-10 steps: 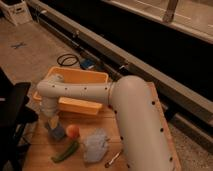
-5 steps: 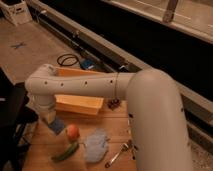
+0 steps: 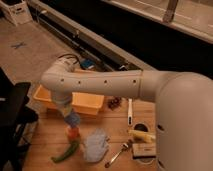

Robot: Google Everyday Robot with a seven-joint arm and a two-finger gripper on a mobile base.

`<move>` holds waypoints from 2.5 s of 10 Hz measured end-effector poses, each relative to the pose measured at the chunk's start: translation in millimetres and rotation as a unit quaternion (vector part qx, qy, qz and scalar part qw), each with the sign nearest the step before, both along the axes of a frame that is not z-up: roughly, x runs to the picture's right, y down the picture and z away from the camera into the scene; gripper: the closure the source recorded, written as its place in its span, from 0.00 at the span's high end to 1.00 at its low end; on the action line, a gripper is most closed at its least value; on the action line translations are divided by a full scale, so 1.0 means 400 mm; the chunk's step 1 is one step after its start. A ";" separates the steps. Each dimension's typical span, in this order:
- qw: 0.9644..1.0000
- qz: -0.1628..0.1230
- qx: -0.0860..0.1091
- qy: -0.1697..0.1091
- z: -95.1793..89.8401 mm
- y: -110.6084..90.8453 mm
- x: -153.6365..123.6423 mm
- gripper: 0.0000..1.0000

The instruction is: Wipe tray with sponge

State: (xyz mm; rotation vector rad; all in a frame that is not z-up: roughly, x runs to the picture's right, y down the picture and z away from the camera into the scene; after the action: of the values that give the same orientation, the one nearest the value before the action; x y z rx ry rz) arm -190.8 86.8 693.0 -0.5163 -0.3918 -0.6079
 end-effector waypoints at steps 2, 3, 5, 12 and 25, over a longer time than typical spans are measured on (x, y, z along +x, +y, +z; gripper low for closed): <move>0.999 0.015 0.020 0.027 -0.006 -0.109 0.058 0.00; 0.999 0.022 0.026 0.038 -0.004 -0.161 0.093 0.00; 0.997 0.038 0.043 0.053 0.015 -0.257 0.167 0.00; 0.997 0.029 0.062 0.026 0.094 -0.419 0.257 0.00; 0.980 0.141 0.119 -0.070 0.250 -0.543 0.128 0.00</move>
State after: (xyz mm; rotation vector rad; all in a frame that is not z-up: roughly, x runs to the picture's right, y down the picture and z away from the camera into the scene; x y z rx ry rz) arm -139.4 -130.4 793.2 -0.1841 -0.5085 -0.4095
